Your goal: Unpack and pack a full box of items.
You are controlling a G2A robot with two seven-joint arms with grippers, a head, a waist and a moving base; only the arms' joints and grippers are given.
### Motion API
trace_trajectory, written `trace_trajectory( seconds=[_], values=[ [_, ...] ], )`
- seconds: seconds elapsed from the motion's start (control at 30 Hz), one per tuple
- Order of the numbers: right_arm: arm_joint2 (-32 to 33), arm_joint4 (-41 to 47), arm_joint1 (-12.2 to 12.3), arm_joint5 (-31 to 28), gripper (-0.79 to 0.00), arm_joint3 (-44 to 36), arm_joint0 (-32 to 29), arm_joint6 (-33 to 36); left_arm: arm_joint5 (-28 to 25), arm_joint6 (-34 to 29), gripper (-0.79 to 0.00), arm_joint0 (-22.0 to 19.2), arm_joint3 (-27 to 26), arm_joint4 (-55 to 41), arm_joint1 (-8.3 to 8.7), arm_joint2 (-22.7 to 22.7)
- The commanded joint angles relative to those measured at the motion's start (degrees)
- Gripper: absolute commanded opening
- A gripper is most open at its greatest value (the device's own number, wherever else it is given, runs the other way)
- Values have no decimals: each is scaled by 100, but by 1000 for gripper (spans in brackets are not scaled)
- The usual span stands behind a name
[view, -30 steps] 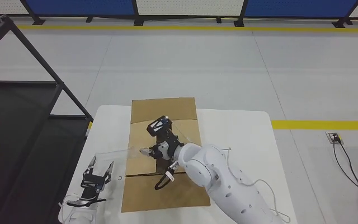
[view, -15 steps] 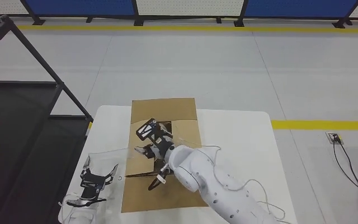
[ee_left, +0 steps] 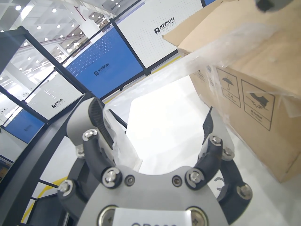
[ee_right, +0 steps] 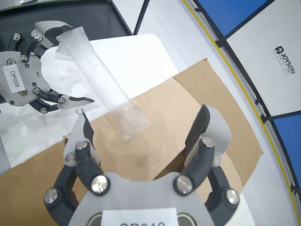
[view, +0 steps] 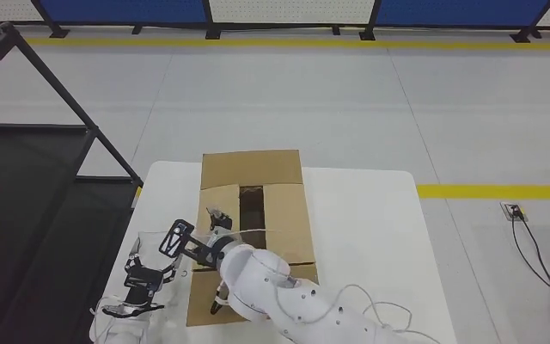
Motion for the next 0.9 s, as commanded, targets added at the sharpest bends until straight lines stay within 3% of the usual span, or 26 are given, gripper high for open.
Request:
trace_trajectory(
  seconds=[0.0,0.03,0.07,0.1,0.13,0.37,0.6,0.67,0.87],
  values=[
    [-99,61,-136,-83,0,284,126,-67,-8,0,0,11,-11,0,-2,-6],
    [-143,66,-203,-100,-18,425,187,-82,-9,-1,0,15,-16,2,-3,-8],
    [-182,76,-270,-117,-212,555,245,-106,-15,5,0,17,-22,9,-3,-8],
    [-216,91,-335,-128,-332,678,294,-121,-21,17,0,21,-23,11,-3,-12],
    [-246,114,-398,-144,-400,798,338,-128,-25,21,0,23,-24,11,-4,-15],
    [-308,222,-764,-285,-573,1489,607,-109,-64,49,0,50,-6,22,-1,-74],
    [-245,226,-968,-479,-714,1849,707,-72,-118,142,0,81,41,45,6,-137],
    [-212,214,-1007,-509,-785,1912,708,-86,-123,154,0,83,52,47,6,-147],
    [-79,174,-1081,-637,-785,2017,686,-145,-119,182,0,82,74,44,3,-167]
  ],
)
